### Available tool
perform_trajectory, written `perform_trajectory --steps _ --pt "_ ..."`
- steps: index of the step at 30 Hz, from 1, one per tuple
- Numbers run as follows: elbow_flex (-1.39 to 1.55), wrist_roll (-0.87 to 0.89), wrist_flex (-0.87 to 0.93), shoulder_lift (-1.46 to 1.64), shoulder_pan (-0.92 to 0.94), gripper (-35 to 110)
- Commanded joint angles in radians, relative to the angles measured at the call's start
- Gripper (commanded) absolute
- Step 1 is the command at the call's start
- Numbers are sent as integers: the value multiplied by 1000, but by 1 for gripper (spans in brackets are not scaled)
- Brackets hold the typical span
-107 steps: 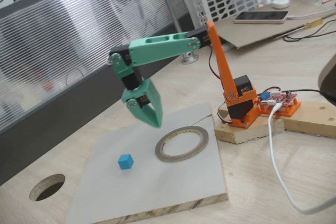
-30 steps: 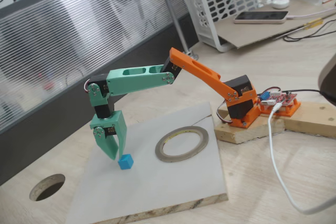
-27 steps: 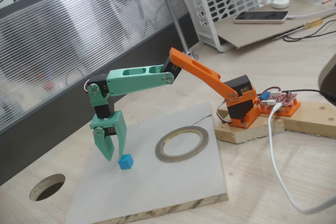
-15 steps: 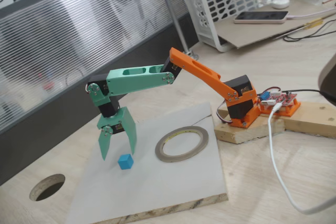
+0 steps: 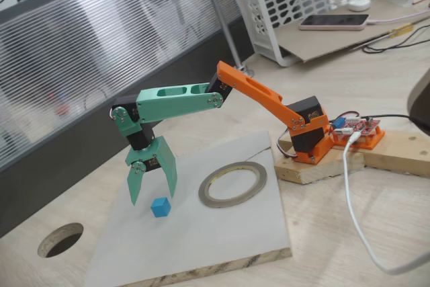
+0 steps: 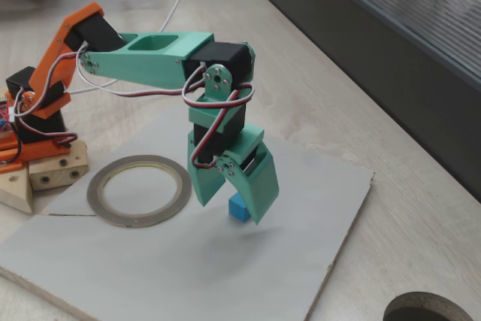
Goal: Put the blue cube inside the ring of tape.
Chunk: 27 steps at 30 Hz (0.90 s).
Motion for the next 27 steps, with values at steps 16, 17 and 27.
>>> perform_trajectory --steps 16,17,27 --pt "-5 11 9 26 -14 60" --pt "0 11 9 26 -15 60" --pt "2 11 15 26 -21 60"
